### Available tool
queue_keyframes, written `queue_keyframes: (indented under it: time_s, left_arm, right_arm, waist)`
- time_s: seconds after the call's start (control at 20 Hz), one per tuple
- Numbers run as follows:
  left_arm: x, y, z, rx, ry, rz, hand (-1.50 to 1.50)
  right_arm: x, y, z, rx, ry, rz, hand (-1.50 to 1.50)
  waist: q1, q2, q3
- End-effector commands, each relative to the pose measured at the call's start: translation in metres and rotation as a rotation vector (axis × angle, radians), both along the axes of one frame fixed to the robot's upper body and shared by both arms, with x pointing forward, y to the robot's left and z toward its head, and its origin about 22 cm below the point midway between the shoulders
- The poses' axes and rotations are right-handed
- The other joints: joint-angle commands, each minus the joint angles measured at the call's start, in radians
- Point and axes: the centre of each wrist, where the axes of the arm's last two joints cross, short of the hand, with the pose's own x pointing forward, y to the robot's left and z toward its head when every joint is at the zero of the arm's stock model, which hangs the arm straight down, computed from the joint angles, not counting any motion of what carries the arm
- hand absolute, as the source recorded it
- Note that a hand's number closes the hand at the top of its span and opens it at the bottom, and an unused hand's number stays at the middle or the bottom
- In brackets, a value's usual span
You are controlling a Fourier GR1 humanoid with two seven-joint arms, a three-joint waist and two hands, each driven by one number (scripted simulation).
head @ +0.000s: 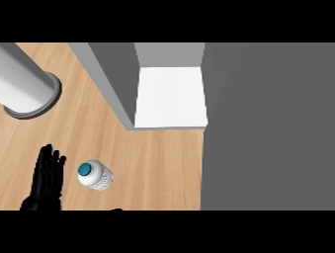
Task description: Pick up the bottled water, place it into the cabinet and close the cabinet
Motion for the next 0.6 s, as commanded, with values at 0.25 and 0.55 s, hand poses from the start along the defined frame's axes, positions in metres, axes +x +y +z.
queue_keyframes:
  time_s: [0.25, 0.55]
  left_arm:
    - [0.023, 0.037, -0.059, -0.020, 0.066, 0.030, -1.50]
    - [0.017, 0.045, -0.100, -0.048, 0.106, 0.020, -1.50]
  right_arm:
    - [-0.023, 0.002, 0.035, 0.063, -0.057, 0.076, -1.50]
    - [-0.021, 0.005, 0.037, 0.068, -0.069, 0.075, -1.50]
  waist:
    - [0.000, 0.002, 0.001]
    - [0.010, 0.004, 0.001]
